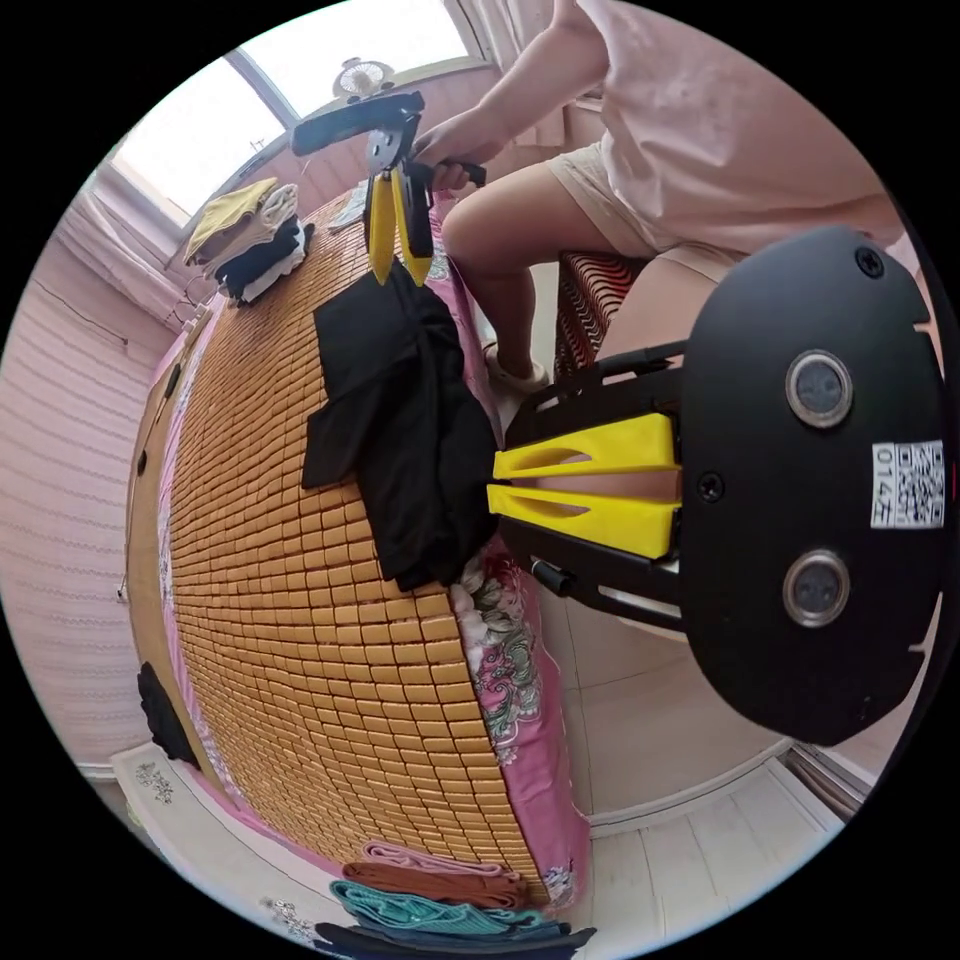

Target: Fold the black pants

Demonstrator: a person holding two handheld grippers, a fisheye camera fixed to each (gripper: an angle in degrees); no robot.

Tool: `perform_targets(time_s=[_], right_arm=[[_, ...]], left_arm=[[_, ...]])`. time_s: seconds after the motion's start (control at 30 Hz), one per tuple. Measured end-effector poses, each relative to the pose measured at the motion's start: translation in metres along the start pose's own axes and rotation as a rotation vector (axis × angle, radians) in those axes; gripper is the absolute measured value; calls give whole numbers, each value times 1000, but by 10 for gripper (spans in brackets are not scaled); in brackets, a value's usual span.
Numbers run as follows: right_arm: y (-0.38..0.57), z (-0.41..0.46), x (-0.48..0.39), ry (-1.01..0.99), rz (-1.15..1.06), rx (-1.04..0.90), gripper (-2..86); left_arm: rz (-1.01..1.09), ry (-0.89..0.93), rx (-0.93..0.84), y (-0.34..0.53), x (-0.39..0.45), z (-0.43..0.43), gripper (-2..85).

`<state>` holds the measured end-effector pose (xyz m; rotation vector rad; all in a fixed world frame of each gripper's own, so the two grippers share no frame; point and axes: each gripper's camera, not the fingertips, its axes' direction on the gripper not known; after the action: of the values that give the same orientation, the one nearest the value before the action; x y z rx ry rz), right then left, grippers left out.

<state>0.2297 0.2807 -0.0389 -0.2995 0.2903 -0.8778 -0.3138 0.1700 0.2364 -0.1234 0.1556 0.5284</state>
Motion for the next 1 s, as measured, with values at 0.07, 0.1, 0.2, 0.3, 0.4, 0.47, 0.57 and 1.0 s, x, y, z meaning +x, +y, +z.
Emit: perform_targets(time_s=[0.07, 0.1, 0.2, 0.3, 0.4, 0.47, 0.57, 1.0], right_arm=[[-30, 15, -16, 8, -71, -38, 202], [-49, 27, -28, 39, -128, -68, 217], [-87, 56, -61, 124, -258, -162, 242], [-108, 83, -86, 276, -353, -259, 179], [-117, 86, -80, 318, -310, -271, 44], [-117, 75, -65, 258, -261, -253, 26], [-104, 34, -30, 248, -145, -136, 15], [69, -263, 146, 330, 399, 607, 13]], left_arm=[[-44, 40, 24, 10, -21, -11, -10], [-51, 48, 32, 12, -25, -14, -10], [-82, 68, 47, 20, -46, -27, -10], [-93, 73, 46, 27, -62, -39, -10], [-85, 62, 27, 33, -76, -47, -10], [-91, 64, 18, 37, -89, -53, -10], [-96, 73, 19, 41, -104, -61, -10], [-45, 17, 310, -16, -165, -181, -10]])
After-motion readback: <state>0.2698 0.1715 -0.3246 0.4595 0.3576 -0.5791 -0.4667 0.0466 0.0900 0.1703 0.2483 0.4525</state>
